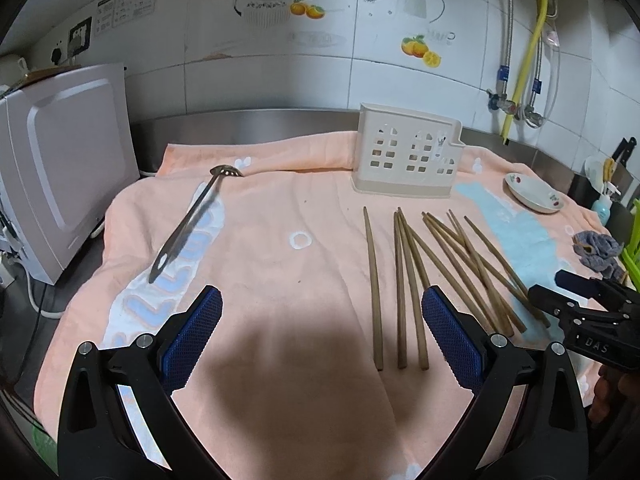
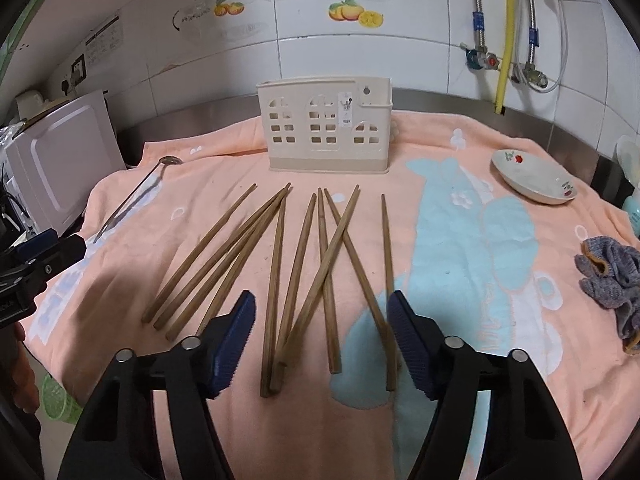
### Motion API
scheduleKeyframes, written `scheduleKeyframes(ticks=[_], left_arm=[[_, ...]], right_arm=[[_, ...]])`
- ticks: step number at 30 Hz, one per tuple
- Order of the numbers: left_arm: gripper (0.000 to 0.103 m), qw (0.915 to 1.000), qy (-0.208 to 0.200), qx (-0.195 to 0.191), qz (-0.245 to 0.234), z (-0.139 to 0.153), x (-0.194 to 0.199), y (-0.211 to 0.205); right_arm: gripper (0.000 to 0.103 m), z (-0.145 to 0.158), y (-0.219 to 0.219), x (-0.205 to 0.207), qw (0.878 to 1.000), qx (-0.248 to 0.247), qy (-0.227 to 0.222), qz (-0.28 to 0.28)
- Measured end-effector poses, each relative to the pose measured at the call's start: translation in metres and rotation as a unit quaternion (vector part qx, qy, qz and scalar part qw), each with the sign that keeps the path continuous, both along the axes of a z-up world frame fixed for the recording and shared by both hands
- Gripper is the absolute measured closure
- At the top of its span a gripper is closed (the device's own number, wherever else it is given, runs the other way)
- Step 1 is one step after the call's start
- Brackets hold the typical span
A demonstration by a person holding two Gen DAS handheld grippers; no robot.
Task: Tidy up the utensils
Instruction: 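Close the right tool on a wooden chopstick while the left tool grasps another chopstick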
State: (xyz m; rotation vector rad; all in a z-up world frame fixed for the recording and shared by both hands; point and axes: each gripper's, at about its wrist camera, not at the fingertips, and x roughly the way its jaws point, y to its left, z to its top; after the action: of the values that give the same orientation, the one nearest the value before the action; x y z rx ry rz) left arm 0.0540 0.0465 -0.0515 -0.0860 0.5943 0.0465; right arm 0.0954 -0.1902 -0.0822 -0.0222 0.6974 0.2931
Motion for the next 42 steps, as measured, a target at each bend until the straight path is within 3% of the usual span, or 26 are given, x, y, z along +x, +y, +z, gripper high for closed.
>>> scheduleKeyframes(ticks=[17, 25, 42], left_arm=[[0.005, 0.9995, 0.028, -0.011, -0.012, -0.023, 0.024, 0.015], [0.005, 0.9987, 0.043, -0.015, -0.024, -0.033, 0.033, 0.012], [0.006, 0.9966, 0.070, -0.023, -0.036, -0.045, 0.053, -0.006]], right_arm=[[0.075, -0.026, 0.023, 0.029, 0.999, 0.009, 0.053, 0.006], [0.085, -0.035, 0.023, 0.036, 0.997, 0.011, 0.071, 0.000], [0.096, -0.039, 0.008, 0.039, 0.997, 0.024, 0.075, -0.006]])
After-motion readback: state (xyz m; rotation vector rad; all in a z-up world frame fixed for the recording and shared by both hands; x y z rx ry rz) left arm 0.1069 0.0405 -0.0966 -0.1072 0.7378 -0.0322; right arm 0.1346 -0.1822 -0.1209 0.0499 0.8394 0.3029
